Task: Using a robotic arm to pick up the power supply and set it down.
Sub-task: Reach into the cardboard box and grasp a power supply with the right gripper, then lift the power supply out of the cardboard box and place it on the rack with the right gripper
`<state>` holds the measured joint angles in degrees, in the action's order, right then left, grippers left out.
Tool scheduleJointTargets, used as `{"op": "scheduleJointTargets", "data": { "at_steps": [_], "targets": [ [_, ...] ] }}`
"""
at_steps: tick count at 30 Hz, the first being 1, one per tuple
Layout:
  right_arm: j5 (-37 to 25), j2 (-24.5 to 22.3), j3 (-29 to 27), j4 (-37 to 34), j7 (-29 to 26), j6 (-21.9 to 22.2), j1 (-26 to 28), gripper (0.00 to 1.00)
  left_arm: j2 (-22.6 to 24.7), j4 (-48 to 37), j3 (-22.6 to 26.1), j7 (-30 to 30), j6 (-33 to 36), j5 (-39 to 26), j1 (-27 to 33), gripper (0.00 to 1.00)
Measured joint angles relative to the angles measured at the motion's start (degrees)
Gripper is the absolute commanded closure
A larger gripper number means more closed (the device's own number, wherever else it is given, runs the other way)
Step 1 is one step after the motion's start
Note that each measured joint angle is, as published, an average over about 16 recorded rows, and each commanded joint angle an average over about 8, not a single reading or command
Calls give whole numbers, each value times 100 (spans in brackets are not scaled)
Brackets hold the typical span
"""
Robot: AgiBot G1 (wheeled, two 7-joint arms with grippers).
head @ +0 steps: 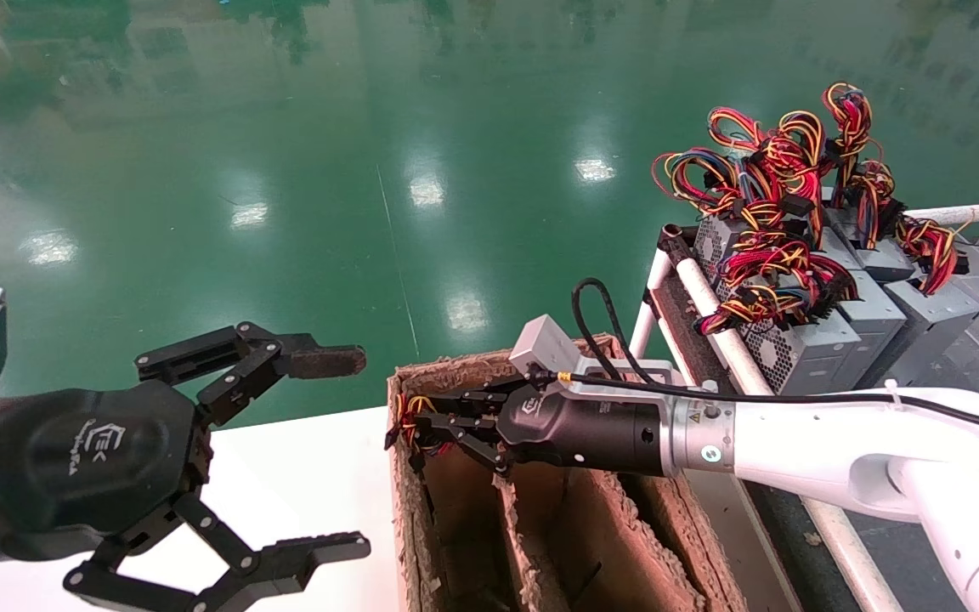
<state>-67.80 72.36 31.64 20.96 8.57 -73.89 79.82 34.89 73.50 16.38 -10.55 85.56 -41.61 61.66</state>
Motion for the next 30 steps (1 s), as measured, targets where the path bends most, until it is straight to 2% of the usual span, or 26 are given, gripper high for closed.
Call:
{"op": "scheduleJointTargets", "data": {
  "at_steps": [15, 30],
  "targets": [
    [250, 26, -168, -590, 413, -276, 152, 100, -2, 0, 6, 3, -3, 4, 1, 0],
    [704, -301, -481, -743, 688, -854, 446, 100, -5, 0, 12, 6, -5, 8, 2, 0]
  ]
}}
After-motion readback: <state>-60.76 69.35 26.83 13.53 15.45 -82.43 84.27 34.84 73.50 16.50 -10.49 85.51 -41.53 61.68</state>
